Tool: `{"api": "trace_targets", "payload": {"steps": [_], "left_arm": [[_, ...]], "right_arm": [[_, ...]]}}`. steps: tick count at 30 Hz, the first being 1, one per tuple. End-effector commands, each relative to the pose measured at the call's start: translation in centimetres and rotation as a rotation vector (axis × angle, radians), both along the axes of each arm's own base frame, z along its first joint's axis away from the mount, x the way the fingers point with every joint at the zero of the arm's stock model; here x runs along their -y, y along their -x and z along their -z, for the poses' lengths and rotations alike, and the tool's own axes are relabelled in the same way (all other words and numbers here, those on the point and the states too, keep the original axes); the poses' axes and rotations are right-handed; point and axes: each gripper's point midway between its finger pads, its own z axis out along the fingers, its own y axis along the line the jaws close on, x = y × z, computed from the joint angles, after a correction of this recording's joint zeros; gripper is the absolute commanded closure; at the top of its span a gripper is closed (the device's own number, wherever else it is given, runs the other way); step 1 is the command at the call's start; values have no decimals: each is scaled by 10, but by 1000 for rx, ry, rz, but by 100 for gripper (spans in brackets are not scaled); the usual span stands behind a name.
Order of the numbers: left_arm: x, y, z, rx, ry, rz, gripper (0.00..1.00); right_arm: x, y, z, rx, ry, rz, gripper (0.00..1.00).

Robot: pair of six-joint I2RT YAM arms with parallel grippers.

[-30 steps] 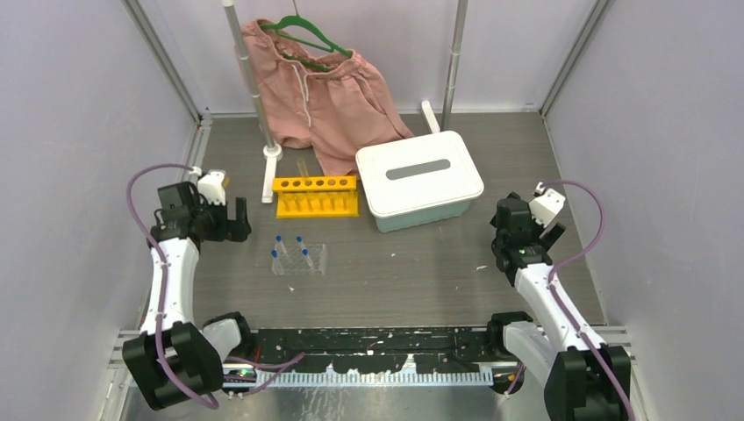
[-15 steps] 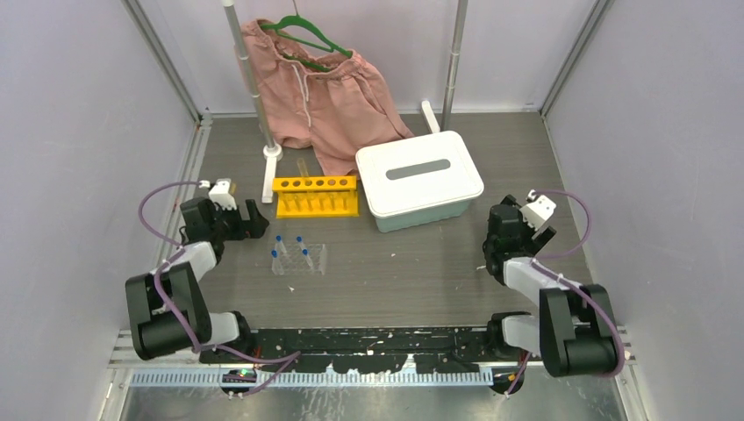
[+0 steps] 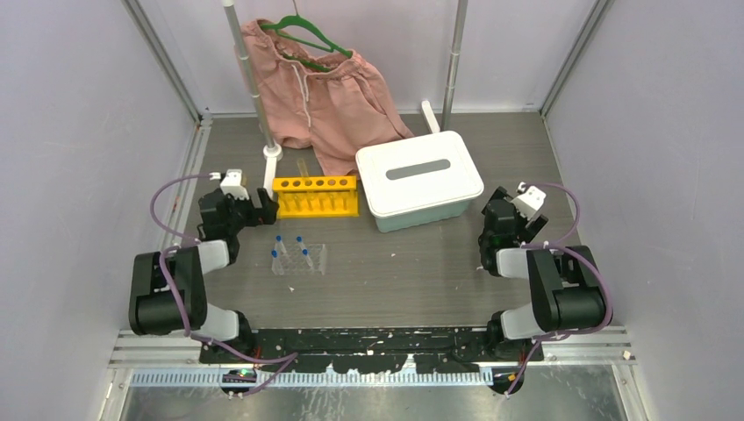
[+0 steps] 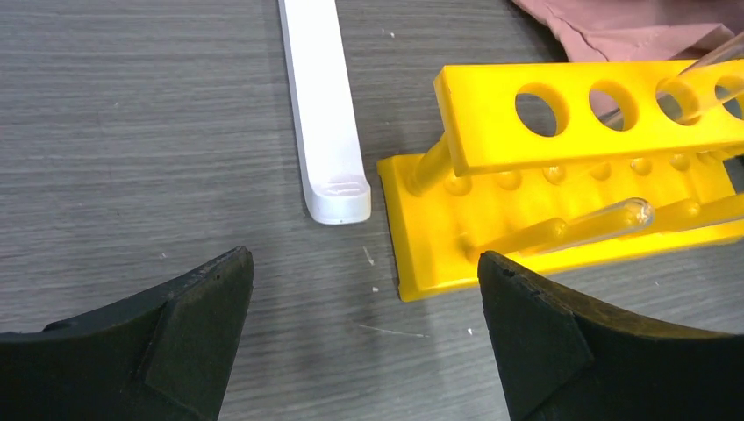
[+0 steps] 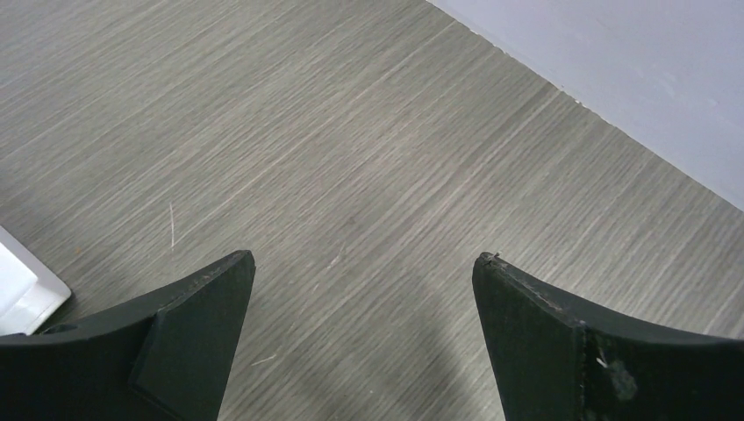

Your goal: Organize the chemistry lab equipment

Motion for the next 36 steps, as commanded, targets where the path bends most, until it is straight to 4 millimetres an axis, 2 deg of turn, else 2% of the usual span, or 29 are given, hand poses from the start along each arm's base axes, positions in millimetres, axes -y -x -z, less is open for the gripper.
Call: {"api": "trace_targets", "payload": {"steps": [1, 5, 8, 11, 15, 16, 22, 36], "left_arm": [[-10, -18, -20, 187, -56, -71, 0], [1, -14, -9, 202, -132, -64, 0], [6, -11, -10, 270, -171, -84, 0], [4, -14, -8, 239, -178, -100, 0], [-1, -22, -3, 169, -177, -129, 0], [-1, -23, -4, 179, -179, -122, 0], [-1, -23, -4, 177, -179, -124, 0], [-1, -24, -4, 175, -180, -124, 0]], "right_arm": [[0, -20, -27, 124, 11, -13, 0], [-1, -20, -28, 134, 13, -22, 0], [-5, -19, -28, 149, 15, -58, 0], [-18, -25, -25, 147, 20, -152, 0], [-40, -39, -11, 133, 49, -317, 0], [-41, -37, -6, 98, 42, -316, 0], [-33, -49, -5, 76, -1, -303, 0], [-33, -48, -5, 75, -2, -304, 0]]}}
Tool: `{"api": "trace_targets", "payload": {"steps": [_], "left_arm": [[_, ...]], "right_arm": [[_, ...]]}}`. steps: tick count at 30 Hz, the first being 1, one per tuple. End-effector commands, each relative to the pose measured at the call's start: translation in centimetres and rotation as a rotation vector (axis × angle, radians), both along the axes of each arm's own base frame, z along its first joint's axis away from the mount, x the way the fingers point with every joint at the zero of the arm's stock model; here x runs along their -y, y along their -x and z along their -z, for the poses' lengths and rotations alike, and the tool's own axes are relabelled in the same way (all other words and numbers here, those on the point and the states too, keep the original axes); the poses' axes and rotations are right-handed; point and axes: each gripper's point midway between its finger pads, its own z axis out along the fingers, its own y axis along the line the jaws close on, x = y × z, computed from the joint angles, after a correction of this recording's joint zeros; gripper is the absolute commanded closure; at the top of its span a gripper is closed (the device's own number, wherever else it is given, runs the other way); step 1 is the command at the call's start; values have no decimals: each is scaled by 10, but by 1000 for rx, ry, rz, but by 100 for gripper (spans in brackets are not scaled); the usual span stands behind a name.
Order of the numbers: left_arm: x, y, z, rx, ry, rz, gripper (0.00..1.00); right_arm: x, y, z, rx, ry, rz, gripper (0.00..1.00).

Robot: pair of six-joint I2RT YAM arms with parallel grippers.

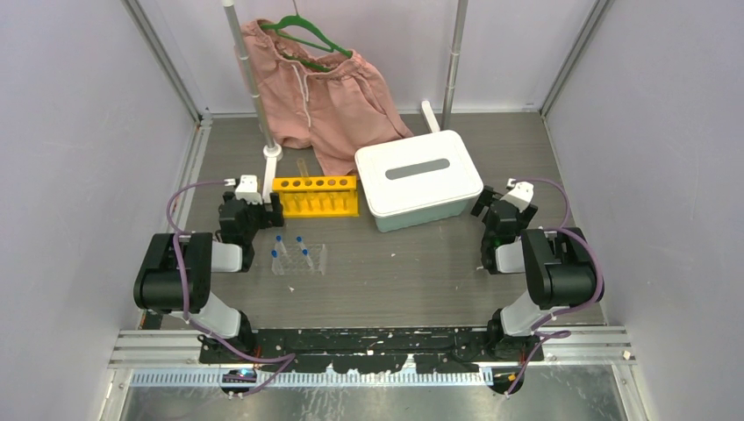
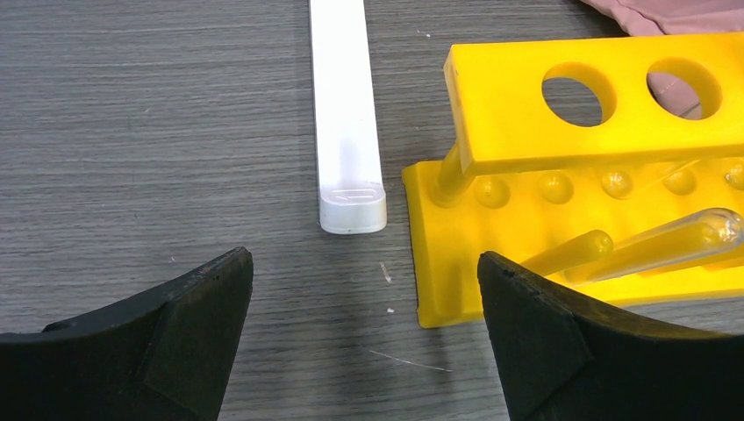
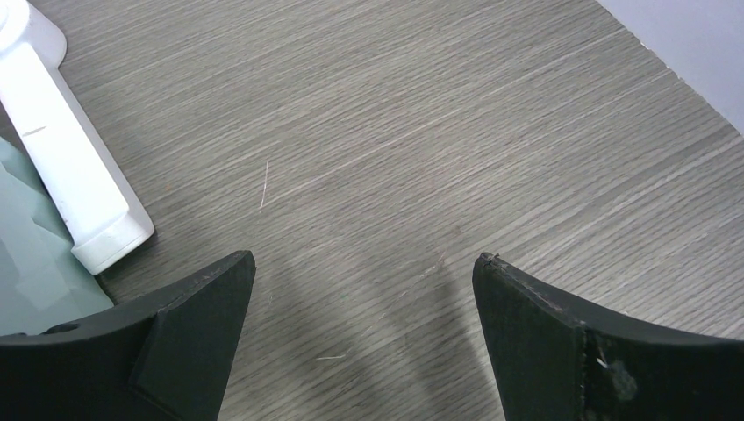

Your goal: Organize the chemistry lab equipment

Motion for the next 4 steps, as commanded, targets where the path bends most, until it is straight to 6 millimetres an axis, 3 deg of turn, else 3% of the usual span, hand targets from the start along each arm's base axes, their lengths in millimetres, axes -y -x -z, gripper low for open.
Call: {"api": "trace_targets", "payload": {"steps": [1, 4], "left_arm": [[-4, -11, -20, 71, -21, -12, 0], [-4, -11, -21, 73, -20, -13, 0]], "right_arm": [[0, -12, -22, 80, -1, -4, 0], [0, -12, -22, 79, -1, -4, 0]]}}
